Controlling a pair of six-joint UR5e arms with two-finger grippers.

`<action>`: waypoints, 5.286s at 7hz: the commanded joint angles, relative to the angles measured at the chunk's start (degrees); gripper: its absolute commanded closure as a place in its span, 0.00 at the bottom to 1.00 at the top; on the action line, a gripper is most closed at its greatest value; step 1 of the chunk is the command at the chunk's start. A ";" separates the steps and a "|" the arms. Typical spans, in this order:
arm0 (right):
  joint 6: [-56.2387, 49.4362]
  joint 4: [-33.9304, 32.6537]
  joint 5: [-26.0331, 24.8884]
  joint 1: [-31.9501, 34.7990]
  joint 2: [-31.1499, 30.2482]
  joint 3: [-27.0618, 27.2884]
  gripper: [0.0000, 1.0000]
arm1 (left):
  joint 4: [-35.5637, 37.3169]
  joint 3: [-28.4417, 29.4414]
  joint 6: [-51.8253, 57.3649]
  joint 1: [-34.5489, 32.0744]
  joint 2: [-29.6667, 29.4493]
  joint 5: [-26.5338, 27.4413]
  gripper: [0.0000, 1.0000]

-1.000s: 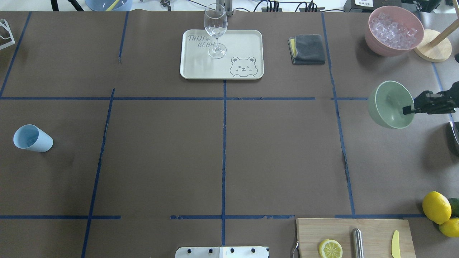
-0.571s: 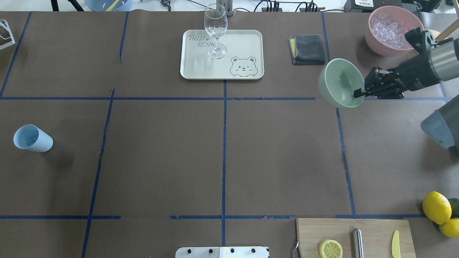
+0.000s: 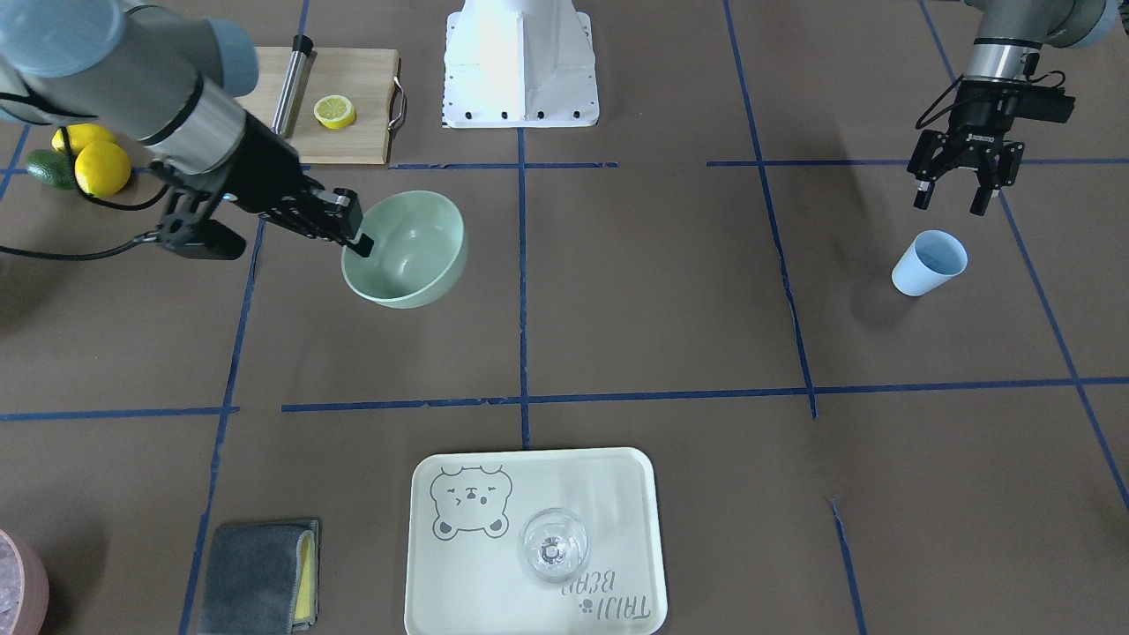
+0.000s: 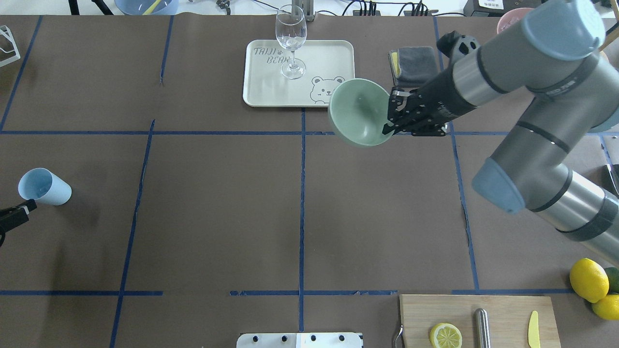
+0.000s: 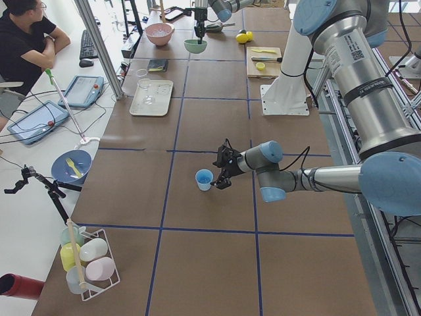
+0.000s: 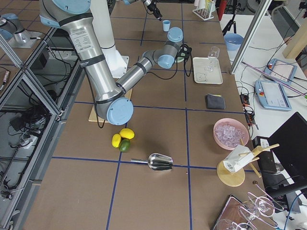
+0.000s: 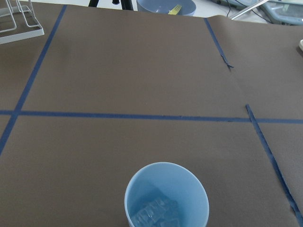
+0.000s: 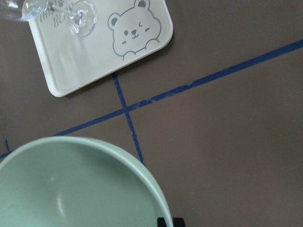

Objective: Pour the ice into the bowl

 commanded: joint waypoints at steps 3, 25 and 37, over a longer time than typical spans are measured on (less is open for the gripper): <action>2.64 -6.37 -11.63 -10.12 7.29 -0.73 1.00 | 10.03 6.36 -2.81 5.95 -8.61 14.08 0.01; 2.11 -5.94 -25.25 -19.96 19.56 -17.55 1.00 | 8.11 3.40 20.31 -7.14 -19.45 17.00 1.00; -9.88 -6.72 -10.44 -7.61 15.25 -16.15 0.00 | 30.65 -1.50 34.34 -0.22 -35.62 24.00 1.00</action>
